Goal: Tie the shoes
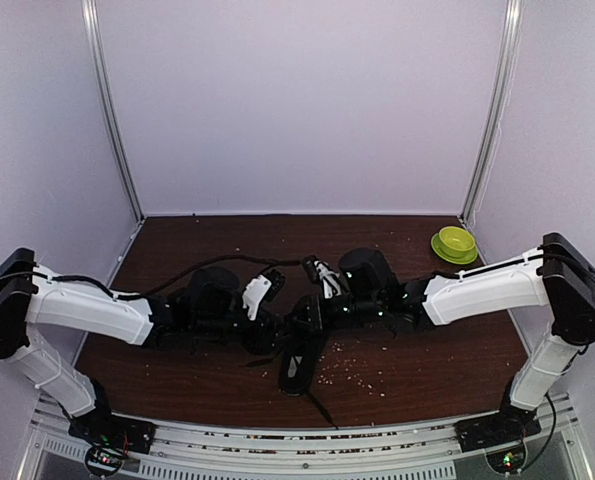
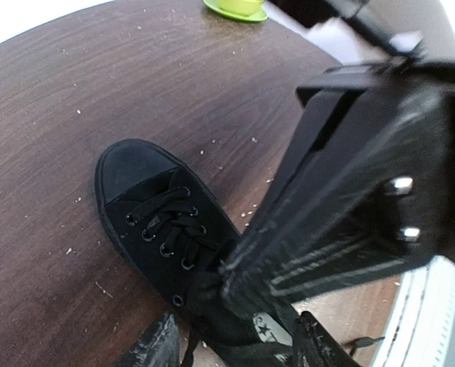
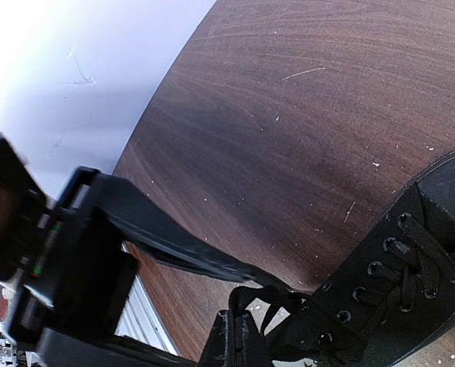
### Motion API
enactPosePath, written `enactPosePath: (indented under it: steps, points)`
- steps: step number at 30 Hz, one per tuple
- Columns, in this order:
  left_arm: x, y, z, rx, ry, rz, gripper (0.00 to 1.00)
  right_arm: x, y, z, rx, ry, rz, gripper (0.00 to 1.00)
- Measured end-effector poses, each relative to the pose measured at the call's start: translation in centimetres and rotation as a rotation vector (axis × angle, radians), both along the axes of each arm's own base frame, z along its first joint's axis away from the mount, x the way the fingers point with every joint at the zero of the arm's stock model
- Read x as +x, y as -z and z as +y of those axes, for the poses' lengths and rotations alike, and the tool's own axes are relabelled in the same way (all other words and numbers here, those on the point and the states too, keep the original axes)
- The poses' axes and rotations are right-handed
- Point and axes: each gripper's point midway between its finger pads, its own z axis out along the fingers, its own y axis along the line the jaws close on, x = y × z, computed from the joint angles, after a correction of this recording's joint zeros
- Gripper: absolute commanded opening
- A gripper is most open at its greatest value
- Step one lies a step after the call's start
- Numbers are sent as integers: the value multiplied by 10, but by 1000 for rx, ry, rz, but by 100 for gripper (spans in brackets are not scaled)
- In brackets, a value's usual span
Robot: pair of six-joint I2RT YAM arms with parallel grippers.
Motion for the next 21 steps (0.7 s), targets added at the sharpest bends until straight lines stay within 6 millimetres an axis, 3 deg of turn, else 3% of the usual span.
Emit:
enactPosePath:
  steps: [6, 11, 18, 21]
  points:
    - [5, 19, -1, 52, -6, -8, 53, 0, -2, 0, 4, 1, -1, 0]
    - [9, 18, -2, 58, -28, -29, 56, 0, -3, 0, 8, 2, -1, 0]
    - [10, 11, -25, 34, -8, -62, 56, 1, -3, 0, 10, 13, 6, 0]
    - [10, 10, -31, 29, -3, -68, 47, 2, -3, -1, 11, 21, 11, 0]
